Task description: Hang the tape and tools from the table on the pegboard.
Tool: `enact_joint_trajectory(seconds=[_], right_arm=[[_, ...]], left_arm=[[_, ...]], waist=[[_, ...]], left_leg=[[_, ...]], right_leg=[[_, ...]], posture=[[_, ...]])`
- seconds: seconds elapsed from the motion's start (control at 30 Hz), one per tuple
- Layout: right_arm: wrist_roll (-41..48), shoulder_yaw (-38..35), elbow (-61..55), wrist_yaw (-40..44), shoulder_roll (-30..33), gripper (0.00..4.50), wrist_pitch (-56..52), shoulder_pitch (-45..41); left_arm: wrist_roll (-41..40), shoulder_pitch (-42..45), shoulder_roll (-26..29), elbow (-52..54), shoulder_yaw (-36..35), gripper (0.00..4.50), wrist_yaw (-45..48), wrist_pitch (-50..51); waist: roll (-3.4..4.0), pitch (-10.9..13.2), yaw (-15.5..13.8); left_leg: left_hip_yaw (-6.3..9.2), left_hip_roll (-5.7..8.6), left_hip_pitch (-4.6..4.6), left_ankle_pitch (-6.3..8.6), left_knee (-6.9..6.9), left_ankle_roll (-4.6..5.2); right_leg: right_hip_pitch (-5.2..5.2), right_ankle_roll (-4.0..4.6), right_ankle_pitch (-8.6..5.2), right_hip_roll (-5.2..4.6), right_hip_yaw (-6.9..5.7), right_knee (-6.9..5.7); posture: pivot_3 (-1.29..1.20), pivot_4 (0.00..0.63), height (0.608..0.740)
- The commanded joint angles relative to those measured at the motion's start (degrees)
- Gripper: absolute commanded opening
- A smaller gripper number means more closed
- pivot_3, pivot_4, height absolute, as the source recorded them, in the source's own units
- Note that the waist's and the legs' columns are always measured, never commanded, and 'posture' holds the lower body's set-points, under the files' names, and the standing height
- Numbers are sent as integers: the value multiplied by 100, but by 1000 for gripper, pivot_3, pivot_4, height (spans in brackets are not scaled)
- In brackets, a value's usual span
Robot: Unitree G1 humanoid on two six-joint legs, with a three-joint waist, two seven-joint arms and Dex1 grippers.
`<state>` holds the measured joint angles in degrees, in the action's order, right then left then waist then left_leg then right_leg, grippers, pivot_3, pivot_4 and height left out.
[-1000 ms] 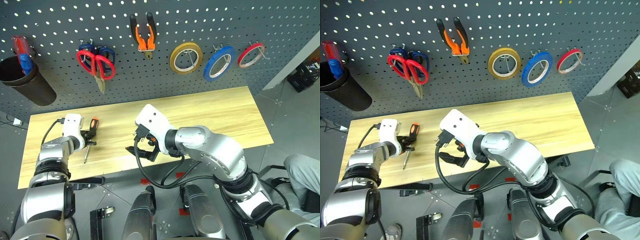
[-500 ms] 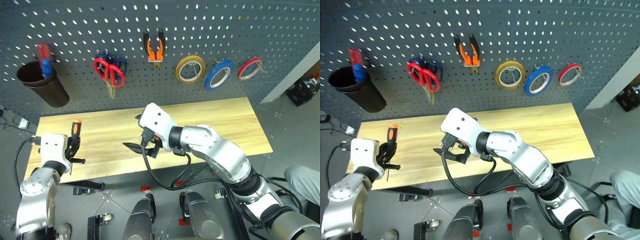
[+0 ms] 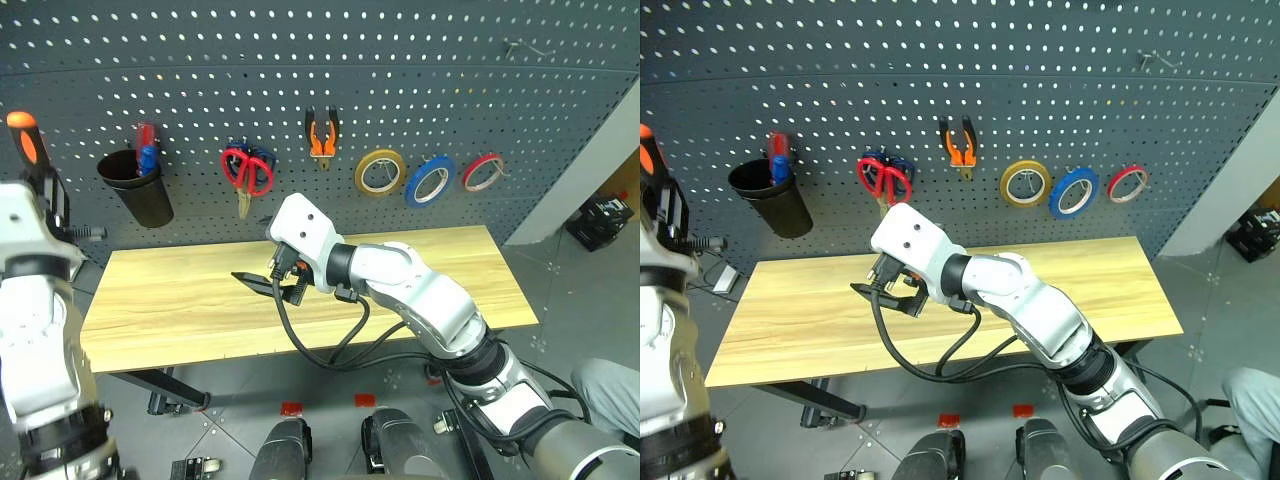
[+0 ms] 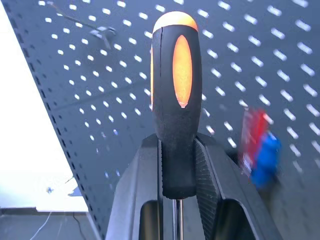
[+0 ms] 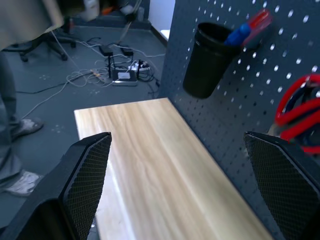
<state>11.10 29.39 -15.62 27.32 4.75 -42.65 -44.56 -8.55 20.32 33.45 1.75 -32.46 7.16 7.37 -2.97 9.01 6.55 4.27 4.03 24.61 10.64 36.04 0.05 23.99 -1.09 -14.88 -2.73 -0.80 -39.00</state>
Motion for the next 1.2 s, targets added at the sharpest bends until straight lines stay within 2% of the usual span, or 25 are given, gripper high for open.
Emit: enact_joint_trajectory(seconds=[0.03, 0.17, 0.33, 0.47, 0.57, 0.87, 1.2], right_arm=[[-229, -203, 219, -49, -102, 4500, 365, -324], [-385, -264, 456, -35, -129, 4500, 569, -446], [-471, -391, 564, -40, -166, 4500, 611, -516], [-545, -433, 585, -39, -189, 4500, 584, -528], [-590, -452, 573, -36, -215, 4500, 552, -521], [-634, -493, 553, -36, -196, 4500, 482, -479], [-618, -493, 535, -43, -235, 4500, 444, -461]], left_arm=[[216, 765, 389, -1007, 354, 512, 183, -768], [426, 1520, 629, -2229, 612, 512, 147, -1516], [605, 2967, 756, -4103, 973, 512, 57, -2422], [705, 3532, 840, -5009, 1147, 512, -12, -2905], [716, 3645, 862, -5422, 1208, 512, -42, -3118], [578, 3059, 830, -5556, 1126, 512, -345, -3372], [396, 2644, 922, -4792, 987, 512, -574, -3251]], waist=[[-2, -41, 11], [1, -88, 76], [-15, -116, 186], [-12, -128, 347], [-9, -130, 492], [-8, -131, 888], [-8, -131, 925]], left_leg=[[1, 1, 0, -1, 1, 1], [0, 4, 1, -1, 0, 2], [11, 6, 8, -1, -2, 2], [7, 11, 11, 0, -3, 4], [9, 12, 15, -1, -5, 4], [8, 12, 17, -2, -4, 6], [9, 12, 17, -3, 5, 5]], right_leg=[[-1, 1, 1, 1, 2, -1], [5, 1, 15, 1, 11, 1], [6, 1, 16, 0, 3, 0], [1, -1, 16, -5, 10, -3], [-1, -1, 16, -5, 10, -7], [3, -1, 16, -5, 15, -21], [7, -3, 15, -6, 16, -46]], posture=[[-202, 62, 740], [-207, 55, 740], [-228, 61, 740], [-246, 69, 740], [-256, 74, 740], [-261, 85, 740], [-256, 85, 740]])
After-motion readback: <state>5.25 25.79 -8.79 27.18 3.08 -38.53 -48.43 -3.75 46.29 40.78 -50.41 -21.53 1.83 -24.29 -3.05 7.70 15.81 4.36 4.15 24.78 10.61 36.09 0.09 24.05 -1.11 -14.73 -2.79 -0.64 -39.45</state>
